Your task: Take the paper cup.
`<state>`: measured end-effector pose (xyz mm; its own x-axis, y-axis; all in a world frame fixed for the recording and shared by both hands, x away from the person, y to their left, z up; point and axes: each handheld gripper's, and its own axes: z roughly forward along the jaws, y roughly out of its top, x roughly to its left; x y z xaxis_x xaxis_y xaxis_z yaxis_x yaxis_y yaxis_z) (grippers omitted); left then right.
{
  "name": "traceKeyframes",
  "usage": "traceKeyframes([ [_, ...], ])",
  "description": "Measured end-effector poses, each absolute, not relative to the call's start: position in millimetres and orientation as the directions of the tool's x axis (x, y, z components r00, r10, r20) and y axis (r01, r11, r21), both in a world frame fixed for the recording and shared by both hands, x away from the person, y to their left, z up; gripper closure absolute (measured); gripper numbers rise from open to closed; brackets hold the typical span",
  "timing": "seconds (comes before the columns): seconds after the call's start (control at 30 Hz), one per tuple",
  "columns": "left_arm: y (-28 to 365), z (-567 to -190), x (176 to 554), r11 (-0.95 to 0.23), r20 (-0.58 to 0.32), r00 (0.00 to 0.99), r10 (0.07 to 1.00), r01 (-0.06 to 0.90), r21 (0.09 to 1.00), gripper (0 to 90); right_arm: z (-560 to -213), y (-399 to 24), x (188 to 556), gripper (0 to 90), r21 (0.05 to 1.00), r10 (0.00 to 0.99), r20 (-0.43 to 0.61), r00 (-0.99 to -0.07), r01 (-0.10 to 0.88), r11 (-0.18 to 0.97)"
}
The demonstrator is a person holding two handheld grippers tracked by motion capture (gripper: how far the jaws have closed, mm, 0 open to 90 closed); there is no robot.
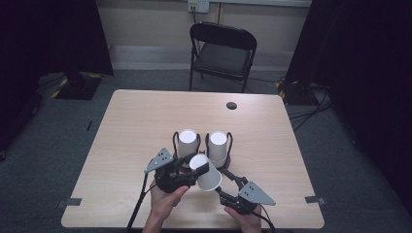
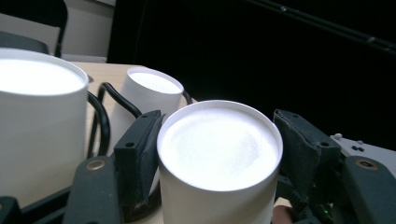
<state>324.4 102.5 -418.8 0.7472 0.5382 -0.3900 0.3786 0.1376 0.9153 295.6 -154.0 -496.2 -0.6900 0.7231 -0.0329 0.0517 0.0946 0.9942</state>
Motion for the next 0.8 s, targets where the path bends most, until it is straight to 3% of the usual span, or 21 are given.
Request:
traceKeyframes([
  [0.37,103,-424,322,0.195,-0.474,0.738,0.48,0.437,0.878,34.8,-498,-146,295,53.3,0.994,0.71,-0.098,-0.698,-0.028,0.109],
  [0.8,87,-430,323,0.17,-0.507,0.744,0.436,0.485,0.858,34.4,-499,-143,293,62.9,0.988,0.701,-0.153,-0.696,-0.108,0.109],
])
